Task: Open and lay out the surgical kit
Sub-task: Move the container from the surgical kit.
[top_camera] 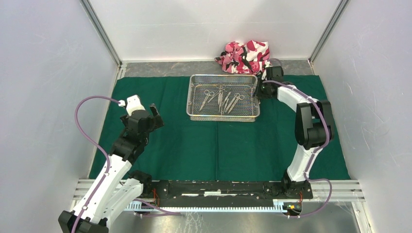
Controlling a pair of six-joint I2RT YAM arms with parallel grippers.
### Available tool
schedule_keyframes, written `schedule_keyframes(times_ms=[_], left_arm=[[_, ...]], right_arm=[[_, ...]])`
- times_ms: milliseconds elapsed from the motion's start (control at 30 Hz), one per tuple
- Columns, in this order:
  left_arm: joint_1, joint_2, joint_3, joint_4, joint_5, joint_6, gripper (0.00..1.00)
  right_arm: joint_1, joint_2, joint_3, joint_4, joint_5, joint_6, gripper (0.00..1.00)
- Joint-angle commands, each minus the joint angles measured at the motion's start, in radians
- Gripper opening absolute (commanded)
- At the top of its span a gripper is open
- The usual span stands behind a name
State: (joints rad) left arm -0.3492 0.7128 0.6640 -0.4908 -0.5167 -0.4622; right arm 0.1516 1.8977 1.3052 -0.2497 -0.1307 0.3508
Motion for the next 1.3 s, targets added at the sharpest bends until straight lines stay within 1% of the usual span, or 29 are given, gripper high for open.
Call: schedule_keyframes(times_ms=[0,133,167,467,633,733,867,967,1033,1100,1200,1267], left_arm=[[0.003,-0.018,-0.007,0.049,0.014,0.036,1.0],[0.003,-0.019,-0.008,0.055,0.034,0.037,1.0],[0.001,-0.019,-0.008,0.055,0.037,0.037,1.0],[0.002,-0.029,-0.013,0.066,0.07,0.039,1.0],[0.002,-0.032,-0.016,0.069,0.08,0.039,1.0],[0.001,-0.029,-0.02,0.076,0.092,0.039,1.0],[0.001,-0.016,-0.021,0.08,0.109,0.04,1.0],[0.001,0.001,-0.023,0.103,0.178,0.053,1.0],[0.002,0.028,-0.023,0.122,0.247,0.066,1.0],[0.003,0.059,-0.018,0.122,0.287,0.074,1.0],[0.002,0.102,0.0,0.103,0.288,0.08,1.0],[0.003,0.125,0.017,0.097,0.285,0.081,1.0]], right_arm=[[-0.07,-0.215,-0.003,0.185,-0.204,0.118,0.0],[-0.146,-0.317,-0.106,0.163,-0.23,0.115,0.0],[-0.192,-0.341,-0.14,0.162,-0.237,0.116,0.0],[-0.455,-0.601,-0.451,0.189,-0.33,0.168,0.0],[-0.6,-0.7,-0.604,0.21,-0.432,0.176,0.0],[-0.609,-0.727,-0.652,0.227,-0.455,0.187,0.0],[-0.619,-0.738,-0.692,0.233,-0.448,0.185,0.0],[-0.625,-0.729,-0.744,0.269,-0.46,0.181,0.0],[-0.627,-0.735,-0.762,0.254,-0.418,0.148,0.0],[-0.627,-0.756,-0.764,0.21,-0.36,0.102,0.0],[-0.627,-0.78,-0.755,0.155,-0.292,0.054,0.0],[-0.626,-0.795,-0.759,0.138,-0.276,0.053,0.0]])
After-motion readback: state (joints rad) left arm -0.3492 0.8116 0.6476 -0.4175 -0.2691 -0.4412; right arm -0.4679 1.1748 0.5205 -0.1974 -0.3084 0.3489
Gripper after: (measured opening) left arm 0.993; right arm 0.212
